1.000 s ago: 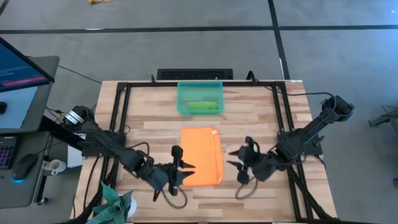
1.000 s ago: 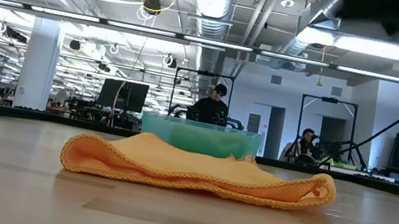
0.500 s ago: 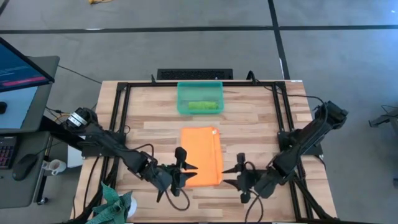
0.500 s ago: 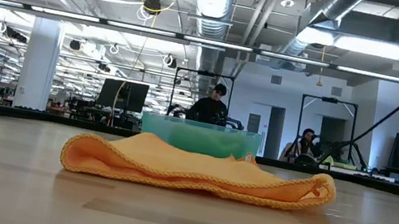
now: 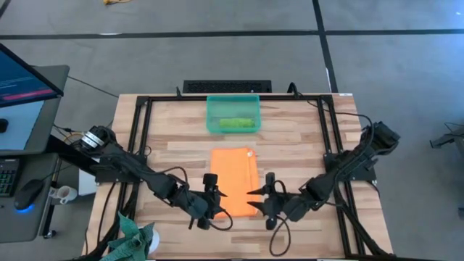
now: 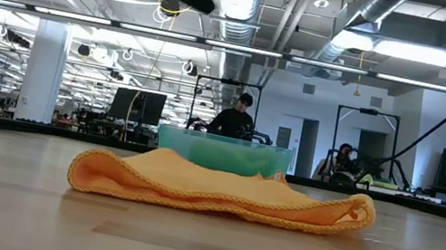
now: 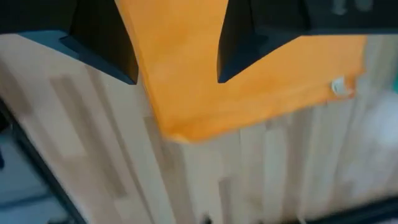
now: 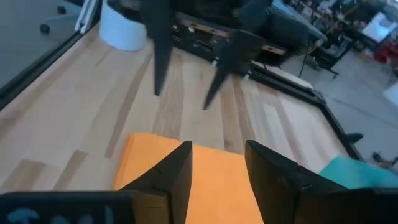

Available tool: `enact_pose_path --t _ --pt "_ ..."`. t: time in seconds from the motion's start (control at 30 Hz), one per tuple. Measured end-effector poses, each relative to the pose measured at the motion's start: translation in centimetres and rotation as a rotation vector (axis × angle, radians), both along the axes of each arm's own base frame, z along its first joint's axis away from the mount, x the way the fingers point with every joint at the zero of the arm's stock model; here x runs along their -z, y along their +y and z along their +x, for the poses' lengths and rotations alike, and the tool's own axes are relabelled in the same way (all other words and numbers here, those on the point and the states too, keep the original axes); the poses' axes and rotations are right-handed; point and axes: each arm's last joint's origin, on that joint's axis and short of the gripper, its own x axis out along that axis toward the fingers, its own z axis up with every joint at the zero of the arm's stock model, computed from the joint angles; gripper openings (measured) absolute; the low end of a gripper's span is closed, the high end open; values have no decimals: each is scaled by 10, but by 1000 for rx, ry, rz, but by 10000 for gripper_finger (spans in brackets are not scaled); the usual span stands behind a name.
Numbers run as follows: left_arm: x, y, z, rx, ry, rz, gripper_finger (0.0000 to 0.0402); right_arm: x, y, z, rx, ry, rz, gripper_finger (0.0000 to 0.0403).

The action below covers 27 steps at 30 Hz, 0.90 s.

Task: Roll microfiber towels into tight, uniform cylinder then place into a basket
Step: Fold the orange towel

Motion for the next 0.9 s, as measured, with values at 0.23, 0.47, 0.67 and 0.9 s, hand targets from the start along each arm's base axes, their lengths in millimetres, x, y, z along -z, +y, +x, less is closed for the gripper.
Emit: enact_pose_path --t 0.23,0.47,0.67,0.9 --pt "37 -13 11 39 64 65 211 1 -9 7 -13 22 69 174" --pt "54 -15 12 5 136 8 210 5 -7 6 -99 92 159 212" --pt "52 -25 7 -29 127 -79 210 27 0 10 -175 175 138 239" --pt "70 -42 -1 33 180 -32 210 63 11 31 -200 247 32 240"
